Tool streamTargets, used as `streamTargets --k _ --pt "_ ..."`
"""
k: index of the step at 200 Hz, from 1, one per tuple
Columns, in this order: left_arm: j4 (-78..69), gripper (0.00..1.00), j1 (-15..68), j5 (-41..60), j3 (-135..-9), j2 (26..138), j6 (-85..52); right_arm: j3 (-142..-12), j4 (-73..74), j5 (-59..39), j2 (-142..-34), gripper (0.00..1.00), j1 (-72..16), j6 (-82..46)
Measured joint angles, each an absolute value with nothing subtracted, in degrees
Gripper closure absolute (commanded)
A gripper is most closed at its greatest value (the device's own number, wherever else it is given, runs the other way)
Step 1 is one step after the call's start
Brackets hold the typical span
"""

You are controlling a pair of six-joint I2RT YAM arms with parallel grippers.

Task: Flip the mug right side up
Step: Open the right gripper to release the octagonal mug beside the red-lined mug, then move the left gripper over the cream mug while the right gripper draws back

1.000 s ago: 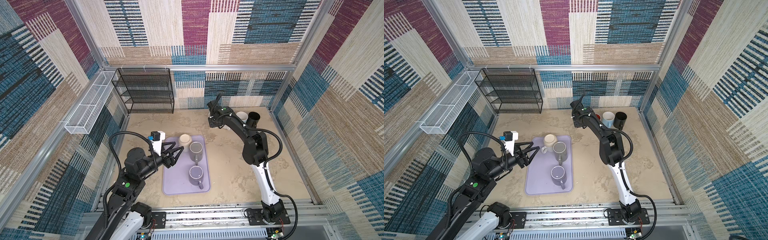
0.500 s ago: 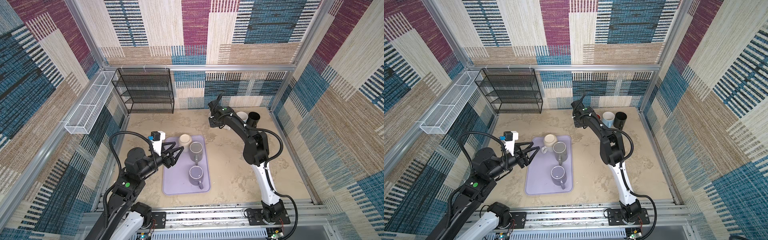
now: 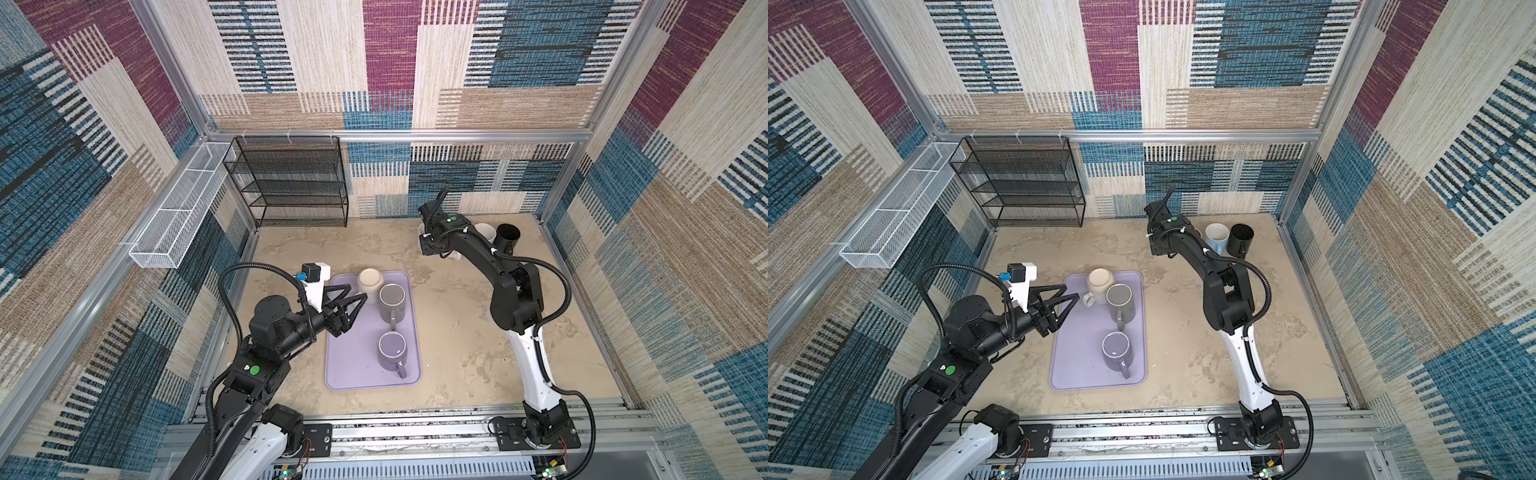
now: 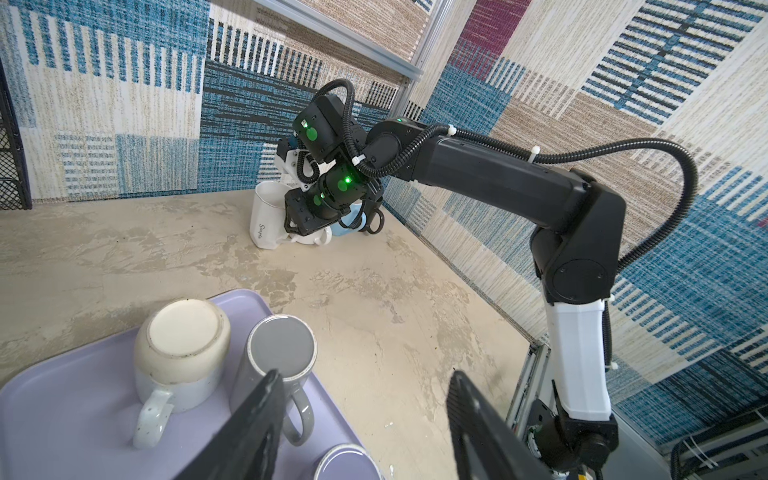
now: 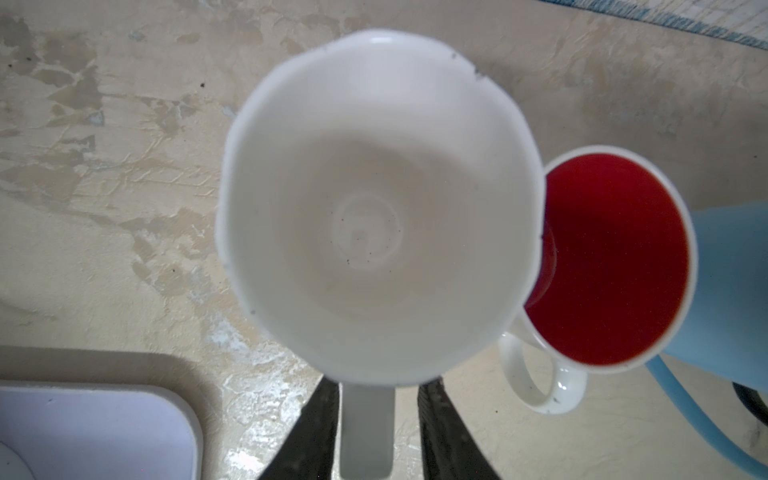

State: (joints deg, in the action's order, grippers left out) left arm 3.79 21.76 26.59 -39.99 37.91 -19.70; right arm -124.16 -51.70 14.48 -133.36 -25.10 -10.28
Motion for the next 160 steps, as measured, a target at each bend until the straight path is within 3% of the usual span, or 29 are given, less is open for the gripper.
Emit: streamTargets --k 160 --pt "6.24 0.37 21.76 21.21 -40.62 38.24 -19.46 -95.18 -29.65 5.32 -104.95 0.43 -25.10 -6.96"
